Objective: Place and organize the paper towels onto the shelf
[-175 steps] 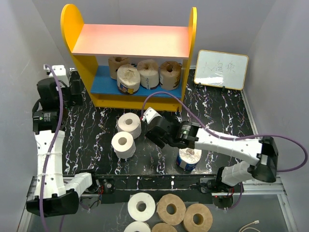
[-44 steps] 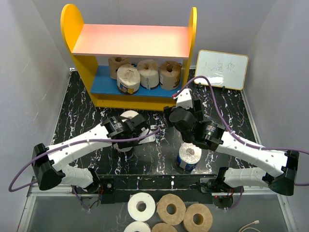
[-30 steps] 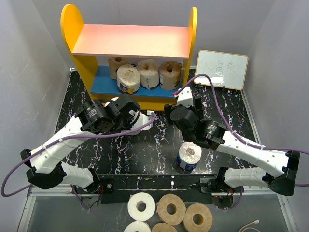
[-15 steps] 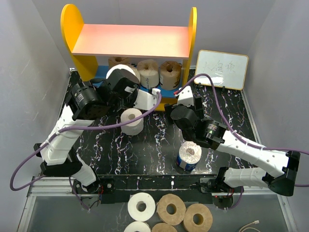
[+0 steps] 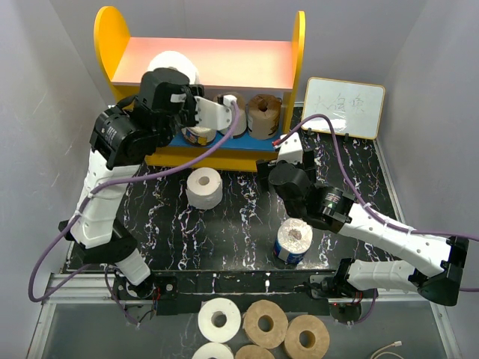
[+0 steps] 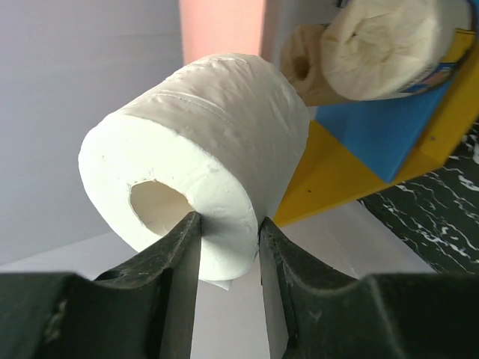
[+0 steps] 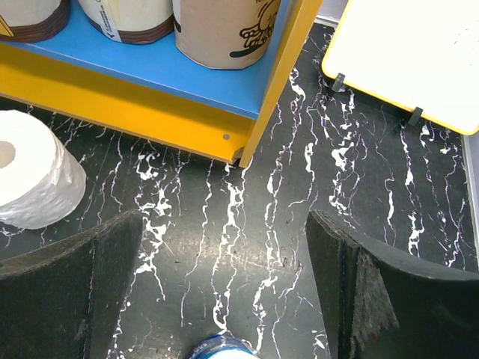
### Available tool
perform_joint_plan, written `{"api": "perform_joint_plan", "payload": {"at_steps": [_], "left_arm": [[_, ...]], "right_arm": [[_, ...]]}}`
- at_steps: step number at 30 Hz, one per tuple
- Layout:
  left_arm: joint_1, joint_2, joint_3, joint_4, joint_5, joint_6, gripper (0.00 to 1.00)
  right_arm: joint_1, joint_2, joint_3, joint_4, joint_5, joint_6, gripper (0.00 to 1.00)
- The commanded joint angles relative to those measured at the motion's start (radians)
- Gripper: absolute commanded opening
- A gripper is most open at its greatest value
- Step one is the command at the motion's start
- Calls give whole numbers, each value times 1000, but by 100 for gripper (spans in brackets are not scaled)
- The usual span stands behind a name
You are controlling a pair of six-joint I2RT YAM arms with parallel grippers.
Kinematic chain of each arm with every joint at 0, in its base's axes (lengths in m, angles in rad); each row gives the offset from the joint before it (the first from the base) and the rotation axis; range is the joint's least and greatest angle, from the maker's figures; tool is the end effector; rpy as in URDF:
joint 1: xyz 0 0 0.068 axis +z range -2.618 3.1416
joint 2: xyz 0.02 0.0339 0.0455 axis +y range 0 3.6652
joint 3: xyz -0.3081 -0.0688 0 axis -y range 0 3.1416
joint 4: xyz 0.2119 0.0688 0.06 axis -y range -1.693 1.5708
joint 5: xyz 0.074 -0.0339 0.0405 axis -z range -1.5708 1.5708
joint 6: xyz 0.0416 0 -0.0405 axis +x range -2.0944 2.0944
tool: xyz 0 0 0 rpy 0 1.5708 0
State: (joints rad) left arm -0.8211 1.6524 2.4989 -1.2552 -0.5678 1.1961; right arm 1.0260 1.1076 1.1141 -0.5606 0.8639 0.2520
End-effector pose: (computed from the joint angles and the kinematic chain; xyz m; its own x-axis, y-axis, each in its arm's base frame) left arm 0.1804 -0.1609 0.5757 0.1622 0.9772 -0.1370 0.3548 0.0718 0.9322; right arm 0.1202 0.1373 0.3974 -0.3190 -0.2140 -0.9233 -0.1454 0.9737 -0.1754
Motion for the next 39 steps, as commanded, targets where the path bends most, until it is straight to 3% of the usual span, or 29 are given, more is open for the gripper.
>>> {"api": "perform_joint_plan", "payload": {"at_steps": [1, 8, 17, 32, 34, 37, 39], "left_arm": [[64, -9, 50, 200, 7, 95, 0], [199, 35, 70, 314, 111, 97, 0], [513, 112, 81, 306, 348, 43, 0], [534, 120, 74, 343, 359, 66, 1], [534, 114, 72, 353, 364, 62, 11], [533, 90, 38, 403, 362, 60, 33], [534, 81, 24, 440, 357, 67, 39]], "right_arm": [[-6, -26, -15, 70, -6, -5, 89], [-9, -27, -38, 89, -27, 4, 88], [-12, -54, -70, 99, -38, 18, 88], [-17, -16, -86, 137, -58, 20, 88], [-17, -12, -86, 141, -61, 19, 88], [-17, -7, -86, 145, -63, 18, 88], [-17, -8, -88, 147, -63, 18, 89]]}}
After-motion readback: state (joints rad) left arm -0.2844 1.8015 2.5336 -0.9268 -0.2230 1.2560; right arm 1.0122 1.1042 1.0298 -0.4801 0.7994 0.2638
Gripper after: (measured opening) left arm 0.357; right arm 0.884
